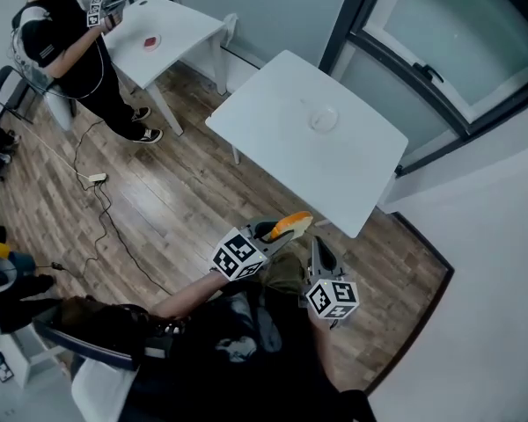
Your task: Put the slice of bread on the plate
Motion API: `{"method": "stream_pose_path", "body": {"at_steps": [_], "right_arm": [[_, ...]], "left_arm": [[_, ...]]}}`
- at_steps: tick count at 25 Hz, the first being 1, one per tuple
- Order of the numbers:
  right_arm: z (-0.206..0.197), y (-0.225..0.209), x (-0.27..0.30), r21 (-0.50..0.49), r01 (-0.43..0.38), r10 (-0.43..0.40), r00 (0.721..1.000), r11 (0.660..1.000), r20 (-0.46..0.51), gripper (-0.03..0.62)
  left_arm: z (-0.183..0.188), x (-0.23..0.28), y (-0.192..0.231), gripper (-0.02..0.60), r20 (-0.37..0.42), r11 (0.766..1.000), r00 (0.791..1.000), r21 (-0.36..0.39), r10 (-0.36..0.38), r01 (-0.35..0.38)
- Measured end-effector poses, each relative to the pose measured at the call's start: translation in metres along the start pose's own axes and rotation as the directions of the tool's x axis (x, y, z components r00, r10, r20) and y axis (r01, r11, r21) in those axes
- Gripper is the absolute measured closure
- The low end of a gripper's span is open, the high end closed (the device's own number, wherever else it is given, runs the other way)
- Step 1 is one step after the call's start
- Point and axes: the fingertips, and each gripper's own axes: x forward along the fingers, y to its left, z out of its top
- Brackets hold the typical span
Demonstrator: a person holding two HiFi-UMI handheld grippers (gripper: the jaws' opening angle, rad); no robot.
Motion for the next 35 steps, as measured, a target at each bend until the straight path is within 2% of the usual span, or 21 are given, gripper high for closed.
{"method": "stream_pose_path", "body": {"at_steps": [5, 8, 10, 12, 14, 17, 22, 24, 26, 28, 30, 32, 34, 35], "right_arm": [[0.020, -0.054, 0.055, 0.035, -0.018, 0.019, 0.999, 0.999, -0.034, 0.585], [0.045, -0.086, 0.094, 0.017, -0.052, 0.053, 0.997, 0.998, -0.051, 0.585], [0.063, -0.107, 0.111, 0.006, -0.085, 0.086, 0.995, 0.996, -0.048, 0.585], [0.077, -0.130, 0.129, 0.023, -0.123, 0.124, 0.991, 0.992, -0.043, 0.585], [0.082, -0.148, 0.141, 0.054, -0.146, 0.149, 0.987, 0.988, -0.056, 0.585], [0.087, -0.169, 0.151, 0.049, -0.149, 0.153, 0.983, 0.988, -0.098, 0.585], [0.094, -0.206, 0.163, 0.083, -0.104, 0.114, 0.986, 0.991, -0.119, 0.585], [0.089, -0.214, 0.171, 0.113, -0.077, 0.092, 0.986, 0.991, -0.137, 0.585], [0.084, -0.214, 0.180, 0.141, -0.060, 0.083, 0.984, 0.988, -0.160, 0.585], [0.083, -0.206, 0.189, 0.156, -0.058, 0.086, 0.981, 0.986, -0.175, 0.585], [0.088, -0.202, 0.202, 0.142, -0.060, 0.085, 0.980, 0.988, -0.178, 0.585], [0.096, -0.204, 0.224, 0.099, -0.060, 0.076, 0.983, 0.993, -0.166, 0.585], [0.103, -0.207, 0.248, 0.052, -0.054, 0.062, 0.985, 0.997, -0.161, 0.585], [0.105, -0.208, 0.258, 0.036, -0.053, 0.059, 0.984, 0.998, -0.166, 0.585]], "left_arm": [[0.013, 0.049, 0.049, 0.486, -0.030, 1.000, 0.999, -0.012, 0.026, -0.027], [0.014, 0.093, 0.088, 0.486, -0.048, 0.999, 0.998, -0.011, 0.039, -0.039], [0.011, 0.123, 0.104, 0.486, -0.097, 1.000, 0.995, -0.009, 0.017, -0.018], [0.010, 0.155, 0.118, 0.486, -0.145, 0.999, 0.989, 0.027, -0.018, 0.022], [0.007, 0.179, 0.133, 0.486, -0.174, 0.999, 0.984, 0.017, -0.026, 0.029], [0.008, 0.211, 0.172, 0.486, -0.195, 0.999, 0.981, -0.045, 0.010, -0.019], [0.025, 0.282, 0.264, 0.486, -0.257, 0.993, 0.959, 0.024, 0.121, -0.118], [0.027, 0.303, 0.301, 0.486, -0.290, 0.983, 0.940, 0.049, 0.182, -0.175], [0.018, 0.320, 0.336, 0.486, -0.344, 0.968, 0.905, 0.105, 0.251, -0.229], [0.017, 0.336, 0.366, 0.486, -0.391, 0.951, 0.869, 0.182, 0.303, -0.250], [0.019, 0.356, 0.389, 0.486, -0.437, 0.938, 0.839, 0.263, 0.326, -0.228], [0.023, 0.373, 0.403, 0.486, -0.457, 0.917, 0.819, 0.349, 0.349, -0.196], [0.023, 0.383, 0.410, 0.486, -0.460, 0.884, 0.800, 0.431, 0.385, -0.178], [0.024, 0.387, 0.412, 0.486, -0.457, 0.860, 0.788, 0.482, 0.412, -0.169]]}}
